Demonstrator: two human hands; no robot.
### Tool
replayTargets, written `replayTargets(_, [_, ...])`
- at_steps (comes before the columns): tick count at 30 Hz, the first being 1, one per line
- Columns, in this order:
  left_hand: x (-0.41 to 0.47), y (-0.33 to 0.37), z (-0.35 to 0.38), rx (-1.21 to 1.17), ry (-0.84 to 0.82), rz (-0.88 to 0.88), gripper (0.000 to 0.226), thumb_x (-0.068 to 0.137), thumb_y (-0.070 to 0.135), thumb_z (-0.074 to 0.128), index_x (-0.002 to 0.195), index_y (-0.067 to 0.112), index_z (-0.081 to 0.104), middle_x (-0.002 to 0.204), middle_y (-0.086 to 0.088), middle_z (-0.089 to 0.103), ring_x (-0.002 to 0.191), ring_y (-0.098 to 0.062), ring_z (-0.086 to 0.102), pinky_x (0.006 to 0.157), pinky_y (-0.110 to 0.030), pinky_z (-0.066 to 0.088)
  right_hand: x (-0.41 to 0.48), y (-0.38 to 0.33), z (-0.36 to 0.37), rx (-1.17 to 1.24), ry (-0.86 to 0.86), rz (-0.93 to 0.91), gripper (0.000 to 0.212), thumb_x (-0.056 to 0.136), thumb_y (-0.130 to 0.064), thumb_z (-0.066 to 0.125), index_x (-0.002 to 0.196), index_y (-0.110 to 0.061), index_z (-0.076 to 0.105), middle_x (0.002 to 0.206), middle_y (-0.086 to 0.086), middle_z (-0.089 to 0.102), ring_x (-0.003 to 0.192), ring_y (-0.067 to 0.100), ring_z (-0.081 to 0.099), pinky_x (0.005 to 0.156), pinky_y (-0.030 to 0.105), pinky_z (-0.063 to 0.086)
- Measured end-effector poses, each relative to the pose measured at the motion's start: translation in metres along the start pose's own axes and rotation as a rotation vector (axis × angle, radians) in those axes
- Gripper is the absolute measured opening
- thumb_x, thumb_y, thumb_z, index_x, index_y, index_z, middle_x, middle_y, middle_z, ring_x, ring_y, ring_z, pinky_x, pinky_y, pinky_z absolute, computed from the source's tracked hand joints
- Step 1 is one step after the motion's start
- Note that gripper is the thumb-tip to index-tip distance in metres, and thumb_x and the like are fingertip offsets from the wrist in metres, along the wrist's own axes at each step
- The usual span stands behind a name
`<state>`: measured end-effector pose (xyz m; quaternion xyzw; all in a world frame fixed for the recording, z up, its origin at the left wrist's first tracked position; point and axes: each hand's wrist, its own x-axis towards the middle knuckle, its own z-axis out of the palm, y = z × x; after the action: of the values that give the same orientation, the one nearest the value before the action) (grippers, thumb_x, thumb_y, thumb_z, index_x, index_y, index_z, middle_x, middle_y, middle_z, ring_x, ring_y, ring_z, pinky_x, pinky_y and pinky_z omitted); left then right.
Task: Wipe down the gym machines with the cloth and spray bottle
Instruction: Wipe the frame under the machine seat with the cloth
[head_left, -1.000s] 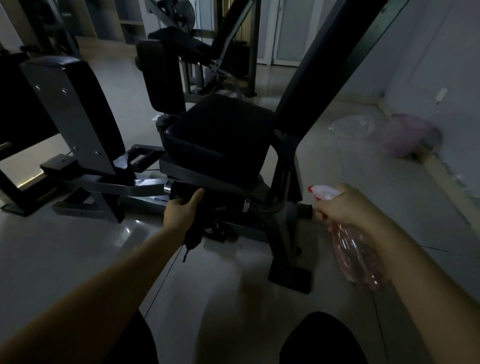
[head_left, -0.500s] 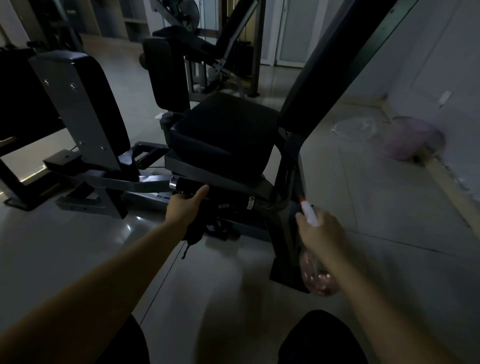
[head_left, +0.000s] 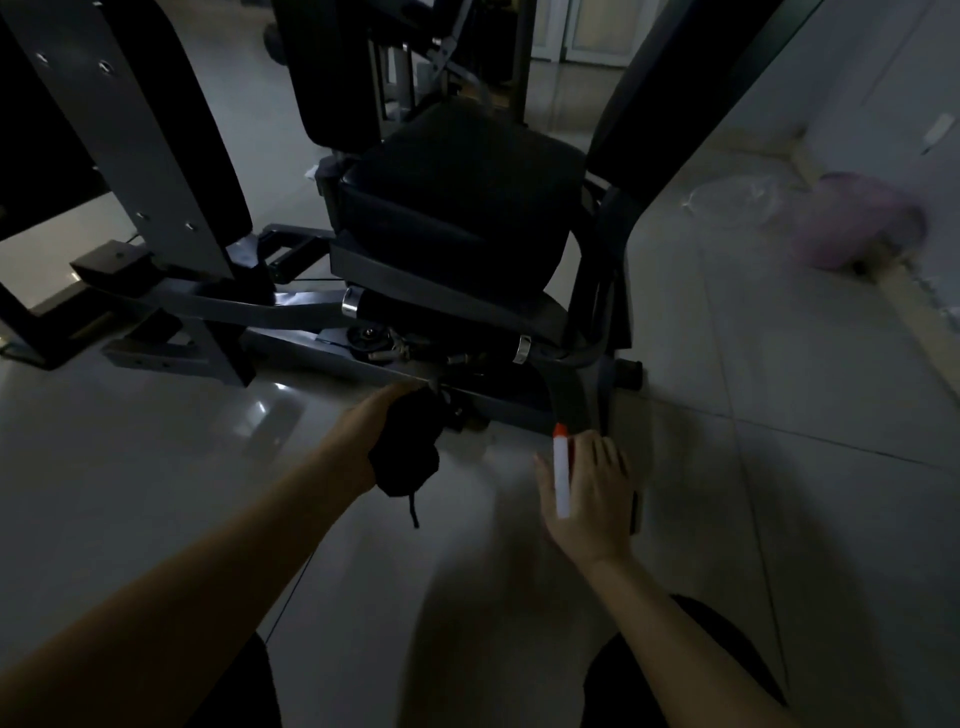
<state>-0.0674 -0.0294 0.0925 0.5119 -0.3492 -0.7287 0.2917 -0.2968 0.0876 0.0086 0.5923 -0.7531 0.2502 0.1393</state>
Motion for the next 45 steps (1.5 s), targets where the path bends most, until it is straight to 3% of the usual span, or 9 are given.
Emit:
replayTargets(5, [0.001,-0.018,-0.012,-0.026,-0.054,-0.010,0.020,0.091,0.015,0.047,0.072,0.008,0.048,0.065,-0.006,0.041,0.060,-0.019,0.039,0.058,-0.027,0.034,-0.011,0.003,0.016,-0.015,0.015,0.085,0.046,0.105,-0.051,0.035,0.094,-0.013,0.059,0.084,0.002,0.052,0.079,0.018,0.048,0.076,0.034,0.042])
replayTargets(10, [0.012,-0.033,-0.035,0.060,-0.177,-0.048,0.017,0.083,0.012,0.045,0.067,0.015,0.038,0.060,-0.003,0.030,0.045,-0.017,0.029,0.052,-0.029,0.022,-0.012,-0.008,0.018,-0.083,0.033,0.039,0.052,0.107,-0.051,0.026,0.098,-0.012,0.059,0.089,0.006,0.056,0.082,0.021,0.052,0.075,0.034,0.045])
replayTargets(13, [0.017,-0.044,-0.044,0.055,-0.051,-0.041,0.012,0.094,0.008,0.046,0.084,0.005,0.051,0.062,-0.012,0.047,0.052,-0.025,0.047,0.051,-0.029,0.041,-0.011,-0.013,0.022,-0.099,-0.003,0.060,0.059,0.105,-0.056,0.023,0.102,-0.012,0.062,0.090,0.005,0.057,0.086,0.020,0.051,0.081,0.033,0.040])
replayTargets(16, [0.021,-0.053,-0.053,0.017,-0.022,-0.011,0.018,0.097,0.010,0.052,0.112,0.001,0.057,0.086,-0.019,0.059,0.075,-0.029,0.061,0.071,-0.035,0.048,-0.011,-0.019,0.029,-0.105,-0.034,0.062,0.062,0.104,-0.059,0.024,0.104,-0.011,0.064,0.091,0.004,0.057,0.087,0.019,0.049,0.082,0.032,0.036])
replayTargets(20, [0.020,-0.045,-0.064,-0.049,-0.018,0.007,0.007,0.096,0.017,0.058,0.099,0.011,0.056,0.110,-0.018,0.051,0.083,-0.032,0.055,0.072,-0.035,0.045,-0.010,-0.030,0.037,-0.095,-0.094,0.032,0.056,0.103,-0.060,0.028,0.109,-0.016,0.060,0.103,0.001,0.057,0.097,0.015,0.050,0.089,0.030,0.038])
replayTargets(25, [0.021,-0.040,-0.074,-0.119,0.058,0.053,0.023,0.100,0.017,0.057,0.121,0.007,0.059,0.116,-0.021,0.068,0.105,-0.033,0.068,0.079,-0.035,0.055,-0.006,-0.053,0.035,-0.028,-0.007,-0.053,0.045,0.103,-0.054,0.040,0.101,-0.013,0.059,0.092,0.003,0.054,0.088,0.016,0.048,0.084,0.032,0.040])
replayTargets(34, [0.011,-0.028,-0.085,-0.146,0.027,0.099,0.030,0.100,0.018,0.056,0.128,0.006,0.057,0.120,-0.022,0.066,0.102,-0.032,0.069,0.078,-0.035,0.056,0.002,-0.090,0.035,0.063,0.023,-0.070,0.057,0.102,-0.061,0.032,0.101,-0.013,0.062,0.095,0.002,0.058,0.090,0.015,0.053,0.083,0.034,0.045])
replayTargets(40, [0.006,-0.021,-0.096,-0.143,0.035,0.104,0.018,0.100,0.019,0.057,0.118,0.014,0.060,0.117,-0.018,0.068,0.098,-0.029,0.070,0.076,-0.034,0.056,0.009,-0.109,0.034,0.118,0.057,-0.113,0.037,0.099,-0.049,0.048,0.098,-0.013,0.060,0.090,0.001,0.057,0.085,0.013,0.050,0.079,0.024,0.035])
replayTargets(45, [0.002,-0.020,-0.105,-0.188,0.047,0.124,0.027,0.099,0.020,0.059,0.125,0.013,0.057,0.117,-0.016,0.069,0.101,-0.028,0.071,0.075,-0.033,0.055,0.016,-0.122,0.034,0.028,0.035,-0.180,0.055,0.105,-0.056,0.028,0.109,-0.014,0.064,0.100,0.001,0.060,0.093,0.013,0.050,0.080,0.025,0.037])
